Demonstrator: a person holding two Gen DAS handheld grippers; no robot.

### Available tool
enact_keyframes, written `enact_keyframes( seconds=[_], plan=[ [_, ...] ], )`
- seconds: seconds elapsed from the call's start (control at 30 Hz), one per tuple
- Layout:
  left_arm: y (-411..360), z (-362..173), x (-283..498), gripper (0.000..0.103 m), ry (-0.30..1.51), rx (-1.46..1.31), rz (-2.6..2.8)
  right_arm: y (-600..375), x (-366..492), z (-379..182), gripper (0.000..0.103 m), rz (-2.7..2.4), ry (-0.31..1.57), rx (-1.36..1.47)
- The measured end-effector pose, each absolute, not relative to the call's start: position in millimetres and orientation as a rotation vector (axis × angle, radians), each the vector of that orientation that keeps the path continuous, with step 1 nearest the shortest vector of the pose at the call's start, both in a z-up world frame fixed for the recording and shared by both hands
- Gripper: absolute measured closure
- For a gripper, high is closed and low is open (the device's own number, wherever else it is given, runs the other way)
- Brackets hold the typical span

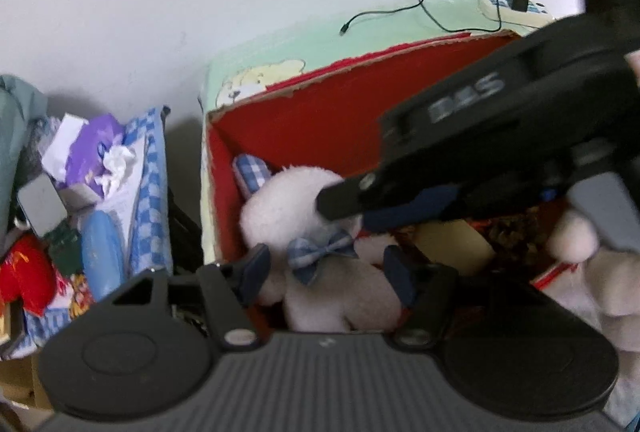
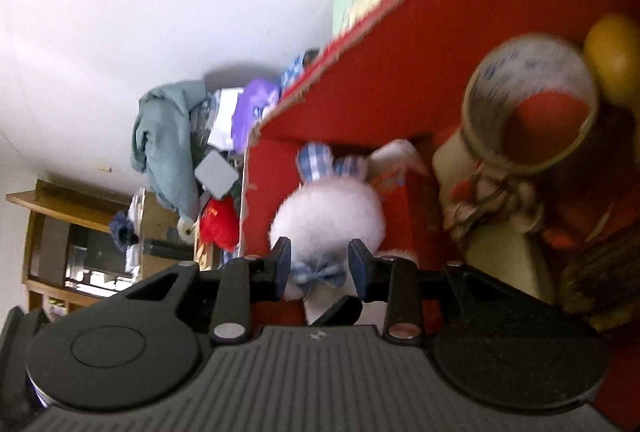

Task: Organize objects
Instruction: 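Carry the white bear into the red box and open the right tool, then withdraw the right tool from the box toward the yellow tiger plush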

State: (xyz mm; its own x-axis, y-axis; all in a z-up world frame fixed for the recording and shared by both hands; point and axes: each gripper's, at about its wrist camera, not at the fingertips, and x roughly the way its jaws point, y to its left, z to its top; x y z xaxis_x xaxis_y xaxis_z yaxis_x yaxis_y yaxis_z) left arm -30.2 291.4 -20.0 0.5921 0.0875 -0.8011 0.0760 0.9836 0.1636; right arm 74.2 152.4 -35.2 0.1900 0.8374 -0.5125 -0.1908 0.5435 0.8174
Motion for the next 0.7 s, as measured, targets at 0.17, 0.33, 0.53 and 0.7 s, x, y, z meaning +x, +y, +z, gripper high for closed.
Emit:
enact_keyframes(
  seconds=[0.17, 0.33, 0.53, 0.7],
  plan=[
    [280.9, -24.0, -23.7, 0.034, 0.969, 0.192, 0.058, 141.2, 67.8, -22.8, 0.067, 0.726, 1.07, 0.551],
    [271.4, -27.2, -19.7, 0.032, 0.987, 0.2, 0.105, 127.3, 61.4, -24.8, 0.067, 0.694, 1.046, 0.496],
    [260.4, -24.7, -16.5, 0.029, 1.015, 0.159, 0.146, 108.5, 52.8, -14.5, 0.067, 0.691, 1.0, 0.428],
    [242.3, -20.8, -18.5, 0.028, 1.022, 0.13, 0.163, 84.6, 46.8, -5.9, 0.067, 0.705, 0.973, 0.41]
  ],
)
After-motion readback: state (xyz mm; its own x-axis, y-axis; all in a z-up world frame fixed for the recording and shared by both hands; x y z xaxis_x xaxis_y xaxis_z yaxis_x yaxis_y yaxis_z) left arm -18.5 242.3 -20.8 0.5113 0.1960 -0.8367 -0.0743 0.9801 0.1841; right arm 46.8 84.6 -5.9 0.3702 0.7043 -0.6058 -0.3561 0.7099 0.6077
